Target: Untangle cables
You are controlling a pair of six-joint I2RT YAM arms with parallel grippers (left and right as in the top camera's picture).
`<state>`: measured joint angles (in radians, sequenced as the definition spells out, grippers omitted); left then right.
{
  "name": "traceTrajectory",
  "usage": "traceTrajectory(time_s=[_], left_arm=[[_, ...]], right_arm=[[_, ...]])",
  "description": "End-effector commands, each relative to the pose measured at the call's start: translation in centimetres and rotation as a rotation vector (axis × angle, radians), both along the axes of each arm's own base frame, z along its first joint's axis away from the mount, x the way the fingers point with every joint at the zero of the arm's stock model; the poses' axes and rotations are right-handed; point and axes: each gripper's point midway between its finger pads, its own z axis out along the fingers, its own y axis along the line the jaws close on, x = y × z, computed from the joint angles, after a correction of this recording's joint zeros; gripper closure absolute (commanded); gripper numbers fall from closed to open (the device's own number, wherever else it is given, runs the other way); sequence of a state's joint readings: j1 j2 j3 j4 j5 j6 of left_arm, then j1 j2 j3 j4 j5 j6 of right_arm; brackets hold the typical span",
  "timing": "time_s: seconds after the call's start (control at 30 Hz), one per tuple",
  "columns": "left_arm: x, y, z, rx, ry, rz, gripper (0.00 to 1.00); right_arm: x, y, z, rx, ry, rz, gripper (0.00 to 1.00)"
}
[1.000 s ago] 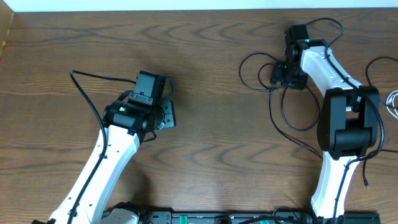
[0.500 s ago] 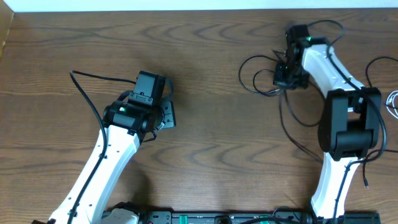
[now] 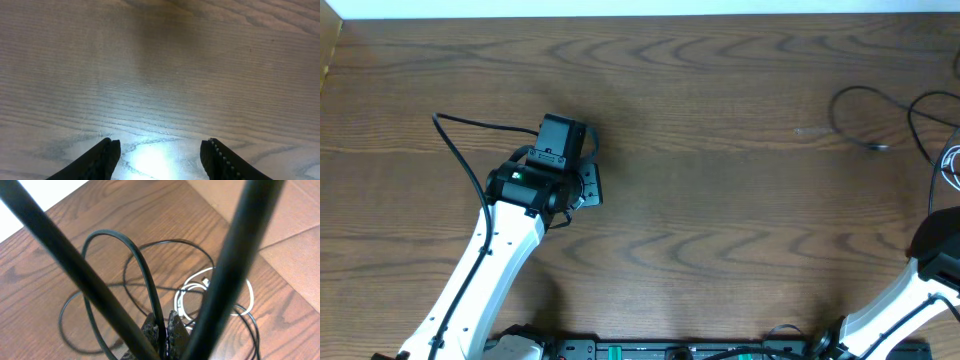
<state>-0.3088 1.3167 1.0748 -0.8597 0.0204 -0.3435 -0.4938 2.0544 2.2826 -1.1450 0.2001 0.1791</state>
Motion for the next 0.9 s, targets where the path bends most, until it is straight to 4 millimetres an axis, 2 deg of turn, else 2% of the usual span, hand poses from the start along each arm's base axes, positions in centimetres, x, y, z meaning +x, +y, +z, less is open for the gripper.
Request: traceTrajectory(time_s=[0.0,0.07,0.17,0.2,0.23,0.4,0.5,0.57,0.6,0.63,0.67,0.7,0.73,0.77,0.87], left_arm=[[0.1,0.0,0.1,0.000,0.001,0.014,0.43],[0.1,0.1,0.1,0.000,0.001,0.014,0.43],[0.1,0.0,0.1,-0.001,0.000,0.014,0.43],[0.1,0.0,0.1,-0.001,0.000,0.014,0.43],[0.1,0.0,0.1,0.000,0.000,0.014,0.43],[0.1,0.0,0.1,0.000,0.001,0.013,0.43],[0.1,0.0,0.1,0.000,0.001,0.014,0.43],[0.1,0.0,0.1,0.000,0.000,0.014,0.43],[0.1,0.0,0.1,0.000,0.001,0.013,0.43],[0.1,0.0,0.1,0.000,0.000,0.013,0.43],[0.1,0.0,0.1,0.000,0.000,0.014,0.42],[0.1,0.0,0.1,0.000,0.000,0.014,0.43],[0.1,0.0,0.1,0.000,0.000,0.014,0.42],[0.1,0.0,0.1,0.000,0.000,0.014,0.38],[0.4,0.0,0.2,-0.002,-0.011,0.012,0.30]], right_arm=[[-1.2,-2.9,2.0,-0.088,-0.038,-0.125,0.99],[-2.4,-4.4,2.4,-0.148,-0.016,-0.205,0.99],[-2.3,-4.6,1.7,-0.121,-0.022,-0.214,0.98],[-1.6,-4.2,0.7,-0.076,-0.023,-0.180,0.97],[-1.1,-3.5,-1.3,-0.006,0.000,-0.135,0.97],[0.1,-1.1,-8.9,0.185,0.149,0.025,0.99],[0.0,-1.0,-11.4,0.223,0.202,0.026,0.96],[0.1,-0.9,-11.8,0.225,0.209,0.040,0.89],[0.2,-1.0,-11.7,0.222,0.203,0.040,0.77],[0.2,-0.9,-11.7,0.227,0.200,0.043,0.41],[0.4,-0.5,-11.7,0.247,0.190,0.056,0.32],[0.7,-0.1,-11.7,0.266,0.178,0.069,0.30],[1.8,1.8,-11.5,0.346,0.127,0.161,0.29],[2.3,3.0,-11.4,0.395,0.099,0.208,0.29],[2.2,6.5,-11.4,0.499,0.112,0.312,0.30]])
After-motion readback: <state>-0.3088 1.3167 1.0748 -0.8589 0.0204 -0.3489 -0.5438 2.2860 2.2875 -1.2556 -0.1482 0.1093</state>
